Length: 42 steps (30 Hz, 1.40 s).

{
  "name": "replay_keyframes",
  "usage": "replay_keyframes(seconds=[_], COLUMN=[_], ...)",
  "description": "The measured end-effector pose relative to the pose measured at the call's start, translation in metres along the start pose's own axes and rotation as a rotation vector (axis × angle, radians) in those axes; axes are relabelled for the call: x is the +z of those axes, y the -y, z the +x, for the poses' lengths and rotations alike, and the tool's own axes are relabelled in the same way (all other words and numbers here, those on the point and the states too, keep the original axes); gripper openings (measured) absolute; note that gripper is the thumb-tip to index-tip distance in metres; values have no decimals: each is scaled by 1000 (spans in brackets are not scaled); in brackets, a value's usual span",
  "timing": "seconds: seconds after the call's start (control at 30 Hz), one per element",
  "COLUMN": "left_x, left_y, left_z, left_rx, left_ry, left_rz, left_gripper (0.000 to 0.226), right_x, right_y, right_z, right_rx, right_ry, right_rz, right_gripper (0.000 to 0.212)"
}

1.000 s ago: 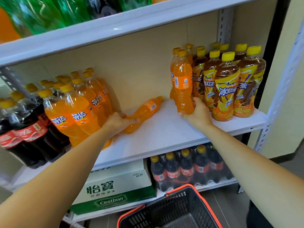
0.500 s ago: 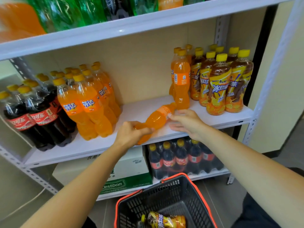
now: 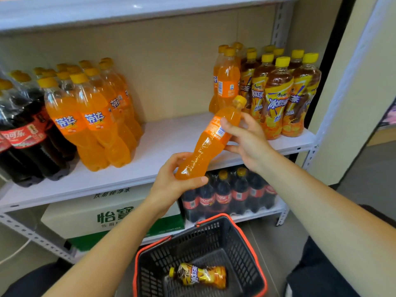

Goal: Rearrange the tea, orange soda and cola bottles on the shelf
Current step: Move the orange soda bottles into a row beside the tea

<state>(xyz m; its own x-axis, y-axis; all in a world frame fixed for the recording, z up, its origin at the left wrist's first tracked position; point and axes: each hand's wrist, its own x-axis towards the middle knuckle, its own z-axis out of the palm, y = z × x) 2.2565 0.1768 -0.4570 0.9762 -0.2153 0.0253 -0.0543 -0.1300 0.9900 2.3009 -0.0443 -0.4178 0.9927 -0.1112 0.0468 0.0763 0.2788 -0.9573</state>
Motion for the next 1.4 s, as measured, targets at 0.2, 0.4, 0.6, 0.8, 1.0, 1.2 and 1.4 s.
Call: replay_keyframes(seconds=[0.2,0.4,0.6,0.8,1.0,1.2,1.4], left_x=[2,-5,0,8,9,3,10], left_y=[5,3,-4,-5,-3,-4,-6], left_z=[1,2,2,-4,-8,-10,-9], left_rx=[16,-138,-86,94,109,-52,2], left_ry=[-45,124,111,-31,-74,138,74], left_rz=[-197,-359,-128,155,179,-119,22], left_gripper=[65,35,40,70,59,48,48], right_x=[-8,-20,-20,-7,8,1,6], right_y=[0,1,2,5,8,16,11], right_z=[-1,0,-3,-13,-25,-21,-26], right_rx=[-21,62,13,-45,-139,-111,-132], right_ry=[-42,109,41,-4,51,236,174], right_rz=[31,271,159,62,-71,-27,-28], right_gripper=[39,29,34,40,51,40,46])
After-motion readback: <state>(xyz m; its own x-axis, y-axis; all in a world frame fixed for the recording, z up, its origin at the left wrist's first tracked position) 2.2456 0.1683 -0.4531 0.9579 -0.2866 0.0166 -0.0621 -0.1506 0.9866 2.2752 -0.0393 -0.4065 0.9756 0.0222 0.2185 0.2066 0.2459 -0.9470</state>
